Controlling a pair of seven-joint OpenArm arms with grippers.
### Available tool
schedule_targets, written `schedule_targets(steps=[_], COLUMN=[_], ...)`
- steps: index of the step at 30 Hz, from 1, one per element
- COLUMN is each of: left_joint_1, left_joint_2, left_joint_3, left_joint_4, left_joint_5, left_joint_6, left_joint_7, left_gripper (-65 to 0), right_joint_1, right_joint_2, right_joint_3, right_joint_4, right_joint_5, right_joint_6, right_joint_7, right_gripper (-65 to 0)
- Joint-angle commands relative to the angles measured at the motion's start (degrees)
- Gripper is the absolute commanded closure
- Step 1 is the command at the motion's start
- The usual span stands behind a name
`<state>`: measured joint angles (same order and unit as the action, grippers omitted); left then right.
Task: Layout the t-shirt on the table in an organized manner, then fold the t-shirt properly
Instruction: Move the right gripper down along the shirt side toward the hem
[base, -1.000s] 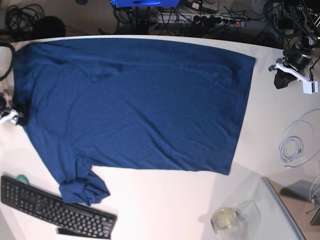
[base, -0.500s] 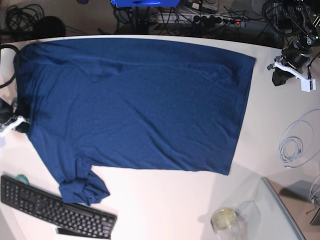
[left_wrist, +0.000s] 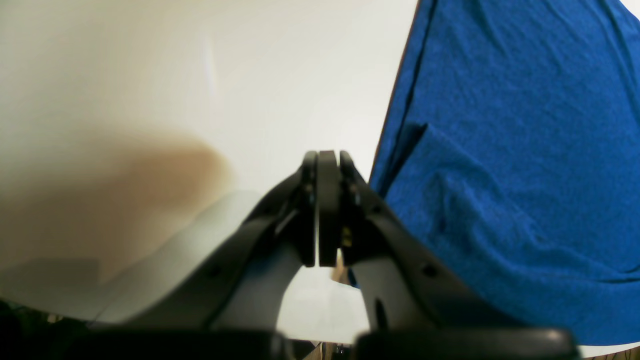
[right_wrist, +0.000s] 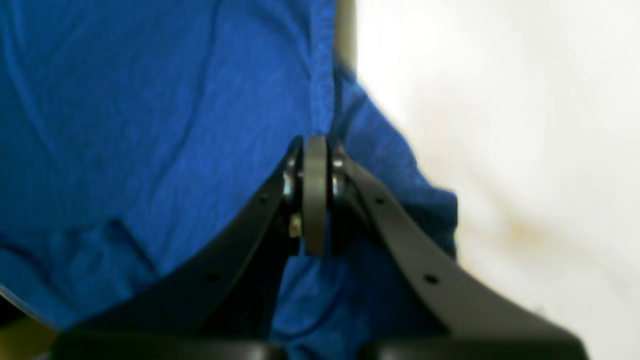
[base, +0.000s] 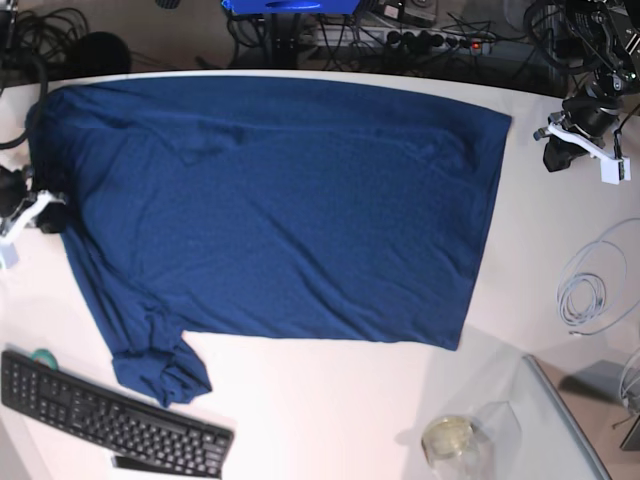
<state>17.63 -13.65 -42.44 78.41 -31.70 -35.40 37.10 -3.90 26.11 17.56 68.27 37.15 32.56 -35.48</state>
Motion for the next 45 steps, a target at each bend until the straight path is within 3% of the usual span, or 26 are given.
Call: schedule_targets(steps=[1, 11, 13, 16, 19, 21, 24, 26, 30, 36, 41, 45], left_joint_1=[0.0, 0.0, 0.0, 0.2, 0.3, 0.4, 0.4, 0.3, 0.6, 0.7, 0.7, 0.7], left_joint_2=[-1.1, -1.2, -1.2, -1.2, -1.2, -1.2, -1.2, -1.2, -1.2, -1.2, -1.2, -1.2], left_joint_3=[-0.3, -0.3, -0.3, -0.5, -0.7, -0.7, -0.6, -0.5, -0.7, -0.7, -0.7, -0.7], left_joint_4=[0.8, 0.8, 0.8, 0.8, 0.8, 0.8, 0.8, 0.8, 0.8, 0.8, 0.8, 0.8], left_joint_5=[-0.9, -0.9, -0.9, -0.9, -0.9, -0.9, -0.9, -0.9, -0.9, -0.9, -0.9, -0.9], left_joint_6=[-0.3, -0.3, -0.3, -0.3, -0.3, -0.3, -0.3, -0.3, -0.3, -0.3, -0.3, -0.3], left_joint_7=[-1.0, -0.9, -0.9, -0.9, -0.9, -0.9, -0.9, -0.9, -0.9, -0.9, -0.9, -0.9], left_gripper=[0.0, 0.0, 0.0, 0.0, 0.0, 0.0, 0.0, 0.0, 0.0, 0.0, 0.0, 0.0], right_joint_1=[-0.3, -6.0, -5.9, -5.3, -0.7, 3.9, 13.4, 21.0, 32.6, 42.4, 44.6, 42.3], right_joint_2=[0.9, -2.9, -3.4, -4.0, -3.6, -3.6, -3.6, -3.9, -6.0, -8.6, -10.8, -10.9], right_joint_3=[0.9, 1.4, 1.4, 4.4, 5.3, 5.3, 4.9, 1.4, -7.8, -9.2, -9.2, -8.9], right_joint_4=[2.5, 10.8, 10.8, 12.1, 11.9, 8.6, -0.9, -9.3, -26.8, -47.3, -54.4, -54.3], right_joint_5=[0.9, 0.8, 0.8, 0.7, 0.6, 0.6, -1.5, -7.6, -19.6, -28.8, -35.3, -35.9], right_joint_6=[0.4, 0.4, 0.3, -0.1, -5.5, -7.5, -7.5, -7.5, -7.5, -8.2, -16.1, -16.4], right_joint_7=[-0.1, -8.3, -9.8, -9.9, -9.9, -9.7, -8.8, -4.7, 8.5, 25.5, 29.9, 30.1], right_gripper=[-0.2, -1.2, -9.2, -27.8, -44.7, -48.6, -48.6, -48.8, -49.4, -49.4, -49.4, -48.8])
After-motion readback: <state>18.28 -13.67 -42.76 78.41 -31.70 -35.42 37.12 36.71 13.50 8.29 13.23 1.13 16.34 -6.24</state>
